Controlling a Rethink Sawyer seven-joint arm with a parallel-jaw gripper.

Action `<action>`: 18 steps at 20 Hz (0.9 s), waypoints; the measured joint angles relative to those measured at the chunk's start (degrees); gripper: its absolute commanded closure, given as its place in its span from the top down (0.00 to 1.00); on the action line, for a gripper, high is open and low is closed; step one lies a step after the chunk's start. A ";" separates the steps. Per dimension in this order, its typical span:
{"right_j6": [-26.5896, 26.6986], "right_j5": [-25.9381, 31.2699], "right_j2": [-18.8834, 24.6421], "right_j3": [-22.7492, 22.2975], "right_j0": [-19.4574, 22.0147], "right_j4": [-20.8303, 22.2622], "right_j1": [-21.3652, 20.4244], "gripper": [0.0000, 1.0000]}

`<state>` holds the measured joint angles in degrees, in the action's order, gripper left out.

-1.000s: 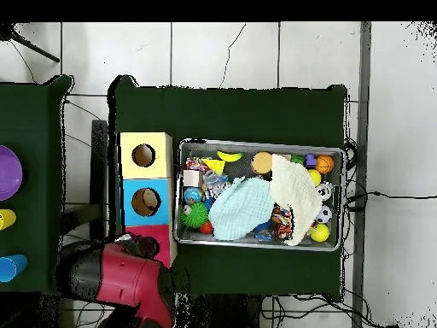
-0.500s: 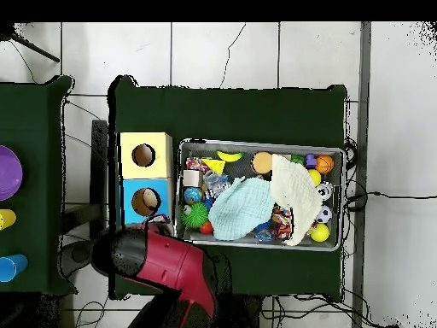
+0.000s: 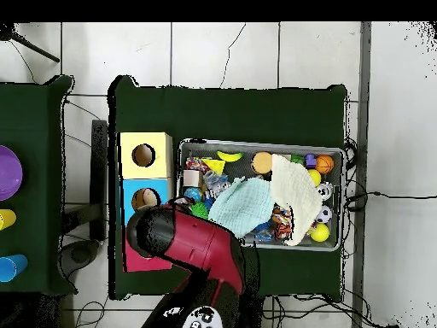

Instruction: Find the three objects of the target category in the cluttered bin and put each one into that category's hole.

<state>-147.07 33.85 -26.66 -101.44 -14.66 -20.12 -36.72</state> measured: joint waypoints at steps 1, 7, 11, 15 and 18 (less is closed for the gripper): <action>0.00 0.00 0.13 0.56 0.54 0.34 0.32 1.00; 0.00 0.54 1.60 5.82 4.55 3.02 3.06 1.00; 0.00 2.32 2.52 10.23 6.94 4.24 4.95 1.00; 0.00 6.22 3.71 15.25 9.77 5.34 6.53 1.00; 0.00 10.29 4.96 19.06 12.40 6.72 7.13 1.00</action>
<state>-147.07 44.14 -21.69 -82.38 -2.27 -13.40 -29.59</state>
